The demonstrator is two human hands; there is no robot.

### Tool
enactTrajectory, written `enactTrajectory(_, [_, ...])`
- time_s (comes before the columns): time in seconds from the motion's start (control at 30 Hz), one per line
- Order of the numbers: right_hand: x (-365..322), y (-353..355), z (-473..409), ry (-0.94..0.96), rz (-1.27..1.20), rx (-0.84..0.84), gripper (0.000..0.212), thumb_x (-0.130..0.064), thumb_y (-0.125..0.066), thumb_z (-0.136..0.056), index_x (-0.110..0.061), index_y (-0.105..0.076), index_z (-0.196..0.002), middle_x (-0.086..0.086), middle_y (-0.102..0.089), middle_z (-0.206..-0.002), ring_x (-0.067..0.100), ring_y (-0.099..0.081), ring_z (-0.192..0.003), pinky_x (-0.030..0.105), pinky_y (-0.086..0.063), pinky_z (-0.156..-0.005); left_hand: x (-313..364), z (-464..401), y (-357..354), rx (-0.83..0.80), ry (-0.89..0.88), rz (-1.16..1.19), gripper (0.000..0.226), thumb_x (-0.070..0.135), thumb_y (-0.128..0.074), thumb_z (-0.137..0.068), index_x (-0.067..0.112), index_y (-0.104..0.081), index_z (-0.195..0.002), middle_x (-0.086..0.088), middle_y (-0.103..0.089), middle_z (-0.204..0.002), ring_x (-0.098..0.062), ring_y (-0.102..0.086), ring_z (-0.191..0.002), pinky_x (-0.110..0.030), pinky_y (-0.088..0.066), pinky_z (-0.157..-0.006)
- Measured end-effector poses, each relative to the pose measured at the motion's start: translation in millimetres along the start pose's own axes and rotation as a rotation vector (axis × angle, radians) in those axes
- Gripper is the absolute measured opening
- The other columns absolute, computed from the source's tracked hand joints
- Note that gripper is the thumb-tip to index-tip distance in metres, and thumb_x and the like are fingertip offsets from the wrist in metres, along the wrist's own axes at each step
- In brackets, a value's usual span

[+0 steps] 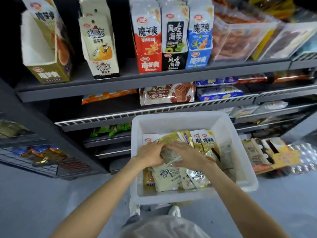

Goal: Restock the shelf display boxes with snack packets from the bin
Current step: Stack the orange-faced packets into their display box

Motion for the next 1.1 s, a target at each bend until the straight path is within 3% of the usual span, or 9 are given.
enactTrajectory(0.23, [18.1,0.3,1.3,-0.087,0.382,0.011,0.068,-0.064,-0.048,-0.084,-0.030,-0.037,-0.142,-0.001,-0.052,-0.134,0.020,-0.050,-0.123,0.037,-0.038,-0.104,4.6,7.5,-9.2,-0.020,-0.066,-0.110,0.100,0.054,-0.074,-0.069,0.028,-0.018,-0.148,0.000,-0.031,-0.147,-0.020,-0.033,-0.131,-0.037,-0.039,-0.100])
enactTrajectory(0.43, [14.9,5.2,11.8,-0.055,0.557,-0.003,0.062,-0.058,-0.026,-0.095,-0.016,-0.043,-0.136,0.008,-0.059,-0.125,0.024,-0.061,-0.109,0.034,-0.046,-0.090,13.6,10.9,-13.4,0.201,-0.223,-0.205,0.062,0.040,-0.069,-0.080,0.026,-0.038,-0.131,0.004,-0.032,-0.137,-0.016,-0.028,-0.129,-0.031,-0.038,-0.094])
enactTrajectory(0.5, [11.2,11.5,14.6,-0.012,0.608,0.004,0.054,-0.047,-0.027,-0.100,-0.008,-0.041,-0.135,0.011,-0.063,-0.113,0.025,-0.065,-0.100,0.032,-0.049,-0.078,16.8,10.7,-9.2,0.218,-0.247,-0.243,0.060,0.037,-0.067,-0.083,0.025,-0.037,-0.134,0.002,-0.033,-0.140,-0.017,-0.027,-0.131,-0.031,-0.036,-0.098])
enactTrajectory(0.6, [3.3,19.1,15.2,-0.013,0.717,0.102,0.043,-0.036,-0.052,-0.096,-0.003,-0.050,-0.124,0.005,-0.061,-0.076,0.018,-0.068,-0.068,0.025,-0.044,-0.051,20.4,14.2,-3.1,0.368,-0.327,-0.355,0.075,0.011,-0.070,-0.075,0.026,-0.036,-0.139,-0.007,-0.033,-0.143,-0.025,-0.029,-0.132,-0.038,-0.040,-0.104])
enactTrajectory(0.7, [14.8,16.0,10.6,-0.223,0.451,0.072,0.048,-0.011,-0.045,-0.097,0.002,-0.025,-0.139,0.012,-0.065,-0.093,0.027,-0.068,-0.082,0.033,-0.051,-0.065,21.7,12.3,-5.8,0.438,-0.430,-0.418,0.075,0.001,-0.067,-0.066,0.025,-0.043,-0.133,-0.011,-0.038,-0.139,-0.029,-0.035,-0.128,-0.044,-0.045,-0.100])
enactTrajectory(0.77, [23.5,19.4,10.0,-0.323,0.273,0.139,0.036,0.001,-0.040,-0.094,0.002,-0.034,-0.130,0.016,-0.063,-0.100,0.031,-0.065,-0.087,0.038,-0.053,-0.071,21.4,5.5,-11.3,0.232,-0.421,-0.437,0.065,0.015,-0.062,-0.080,0.022,-0.035,-0.139,-0.008,-0.031,-0.146,-0.026,-0.026,-0.136,-0.041,-0.030,-0.111])
enactTrajectory(0.83, [30.7,23.5,12.6,-0.387,0.060,0.271,0.024,0.001,-0.038,-0.096,0.003,-0.045,-0.118,0.016,-0.062,-0.101,0.030,-0.062,-0.084,0.036,-0.050,-0.070,20.2,-3.4,-13.1,0.080,-0.370,-0.417,0.067,0.024,-0.059,-0.083,0.022,-0.029,-0.143,-0.006,-0.030,-0.147,-0.024,-0.027,-0.136,-0.037,-0.032,-0.110])
enactTrajectory(0.97, [31.6,28.7,22.0,-0.406,-0.374,0.552,0.020,-0.003,-0.039,-0.096,-0.001,-0.051,-0.112,0.016,-0.065,-0.093,0.024,-0.054,-0.067,0.033,-0.042,-0.055,25.5,-16.3,-9.1,0.006,-0.365,-0.475,0.052,0.027,-0.050,-0.089,0.013,-0.040,-0.138,-0.010,-0.047,-0.136,-0.028,-0.046,-0.124,-0.037,-0.048,-0.089])
enactTrajectory(1.1, [19.7,39.1,34.3,-0.424,-0.798,0.780,0.033,-0.001,-0.052,-0.092,-0.016,-0.046,-0.122,-0.002,-0.065,-0.110,0.014,-0.064,-0.099,0.039,-0.052,-0.088,26.0,-9.9,6.8,0.188,-0.422,-0.420,0.033,0.028,-0.038,-0.097,0.015,-0.054,-0.122,-0.004,-0.064,-0.107,-0.021,-0.063,-0.088,-0.027,-0.039,-0.061])
Point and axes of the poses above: each hand's wrist, its own z-axis away from the middle knuckle, its own y-axis out of the back of the hand, x = y × z, the point moved 1 cm from there along -z, towards the middle knuckle
